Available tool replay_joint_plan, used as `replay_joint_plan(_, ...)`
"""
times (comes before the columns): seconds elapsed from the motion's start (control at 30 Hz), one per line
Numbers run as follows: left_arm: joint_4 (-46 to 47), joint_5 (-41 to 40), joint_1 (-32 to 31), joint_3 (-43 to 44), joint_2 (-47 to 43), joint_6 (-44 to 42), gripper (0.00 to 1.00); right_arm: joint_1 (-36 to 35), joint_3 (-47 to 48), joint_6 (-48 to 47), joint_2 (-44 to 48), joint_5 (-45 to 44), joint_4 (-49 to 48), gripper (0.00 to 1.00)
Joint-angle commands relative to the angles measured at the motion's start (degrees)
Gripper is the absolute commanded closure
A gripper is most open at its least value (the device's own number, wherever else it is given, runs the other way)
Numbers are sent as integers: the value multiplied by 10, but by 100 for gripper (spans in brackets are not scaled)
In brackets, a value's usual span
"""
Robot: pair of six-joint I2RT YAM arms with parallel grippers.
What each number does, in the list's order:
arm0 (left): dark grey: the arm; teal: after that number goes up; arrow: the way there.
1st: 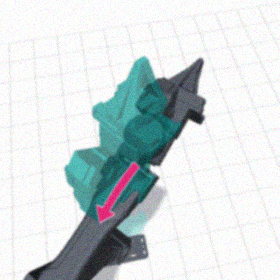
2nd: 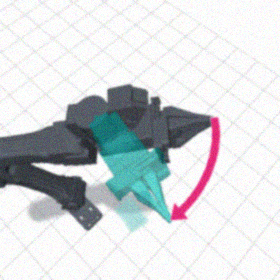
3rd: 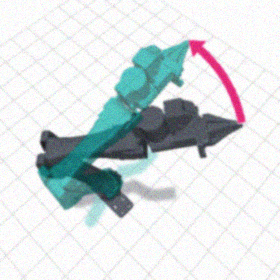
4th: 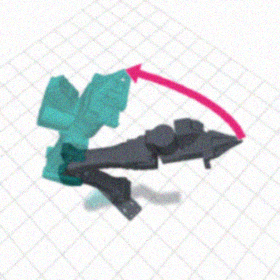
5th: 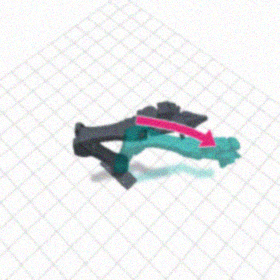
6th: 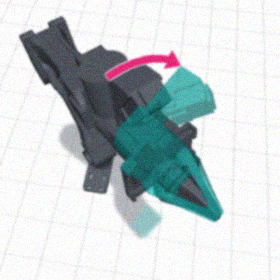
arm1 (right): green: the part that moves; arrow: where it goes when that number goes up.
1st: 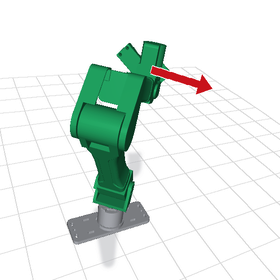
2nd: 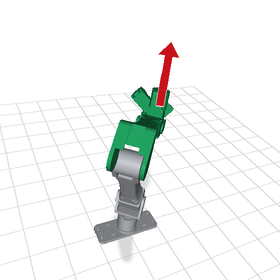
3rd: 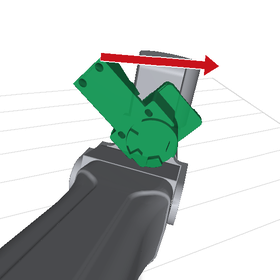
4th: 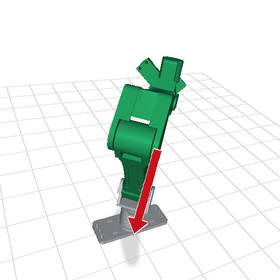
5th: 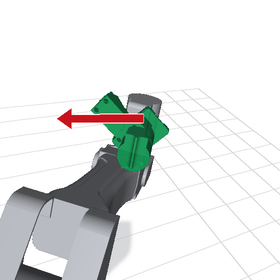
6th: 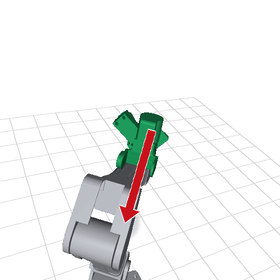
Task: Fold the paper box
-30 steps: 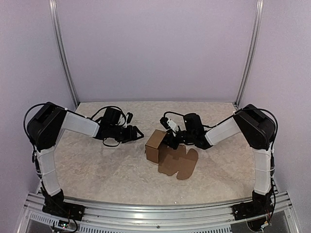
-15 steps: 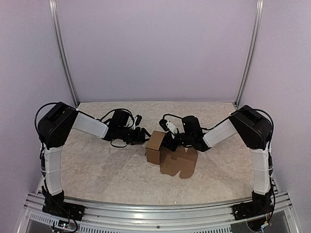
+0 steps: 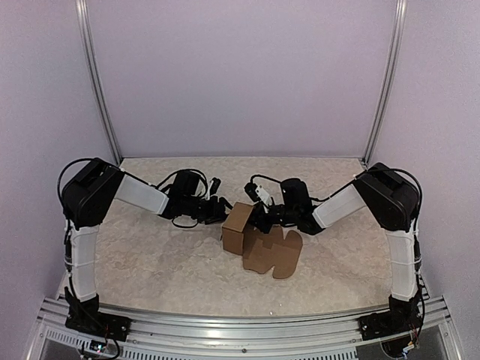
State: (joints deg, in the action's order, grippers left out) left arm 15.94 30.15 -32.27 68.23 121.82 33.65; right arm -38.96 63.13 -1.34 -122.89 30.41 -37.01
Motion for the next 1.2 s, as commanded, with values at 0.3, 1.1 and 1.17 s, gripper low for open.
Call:
replay_joint_plan(0.3,45,63,11,6,43,55,43,-15,11,32,-31,19,-19,95)
replay_joint_plan(1.1,-54,-47,20,-92,-94,-8,37,-16,166,-184,80,-144,670,100)
replay_joint_plan(1.17,-57,-50,19,-101,-102,-10,36,-19,169,-207,75,-171,732,100)
